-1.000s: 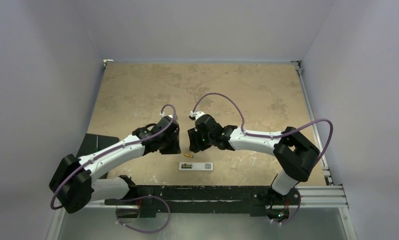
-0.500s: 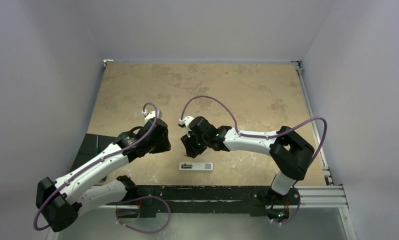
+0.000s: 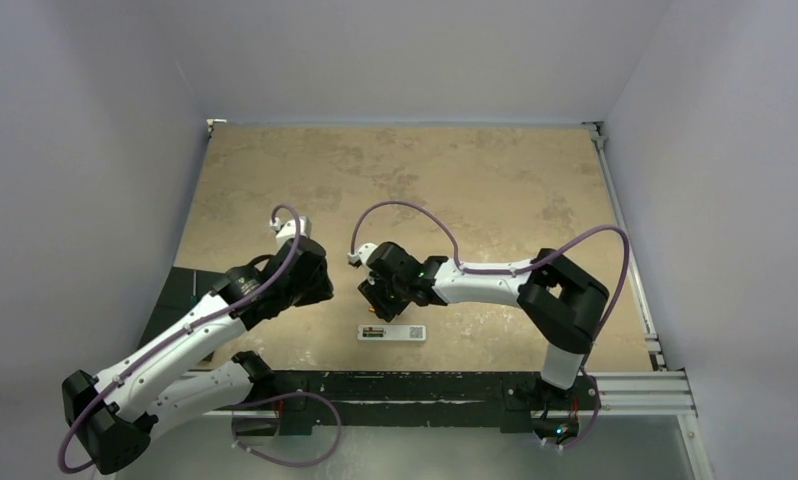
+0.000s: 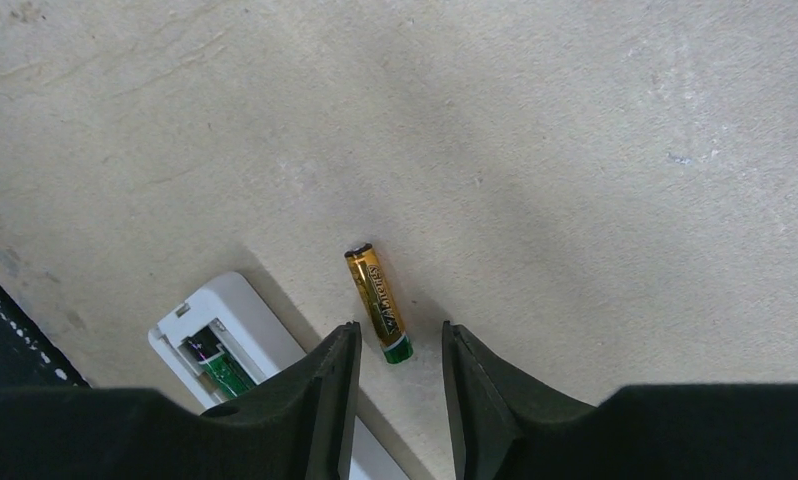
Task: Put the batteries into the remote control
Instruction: Pick up the battery from the center of the board.
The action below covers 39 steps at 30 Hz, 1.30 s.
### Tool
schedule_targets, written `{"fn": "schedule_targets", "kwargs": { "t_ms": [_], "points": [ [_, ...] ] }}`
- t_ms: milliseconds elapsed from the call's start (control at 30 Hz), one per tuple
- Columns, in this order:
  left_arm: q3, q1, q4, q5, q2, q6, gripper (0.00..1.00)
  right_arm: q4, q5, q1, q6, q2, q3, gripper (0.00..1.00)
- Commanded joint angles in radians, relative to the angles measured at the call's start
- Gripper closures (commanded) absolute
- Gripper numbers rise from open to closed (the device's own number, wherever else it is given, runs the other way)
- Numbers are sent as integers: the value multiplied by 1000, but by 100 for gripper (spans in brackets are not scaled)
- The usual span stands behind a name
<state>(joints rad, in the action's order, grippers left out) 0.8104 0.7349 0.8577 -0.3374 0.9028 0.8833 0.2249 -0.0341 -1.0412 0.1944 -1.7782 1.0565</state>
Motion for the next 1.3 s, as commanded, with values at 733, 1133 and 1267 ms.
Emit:
{"fn": "schedule_targets", "kwargs": {
  "t_ms": [733, 1133, 1267],
  "points": [
    [-23, -5, 3, -6, -48, 56, 56, 47, 160, -75, -40, -21, 45, 94],
    [-83, -5, -41, 36, -69, 100, 56, 81, 215, -76, -36, 123, 28, 100],
    [-111, -5, -75, 63, -54, 104, 56, 108, 189, -77, -37, 181, 7, 100]
  ]
}}
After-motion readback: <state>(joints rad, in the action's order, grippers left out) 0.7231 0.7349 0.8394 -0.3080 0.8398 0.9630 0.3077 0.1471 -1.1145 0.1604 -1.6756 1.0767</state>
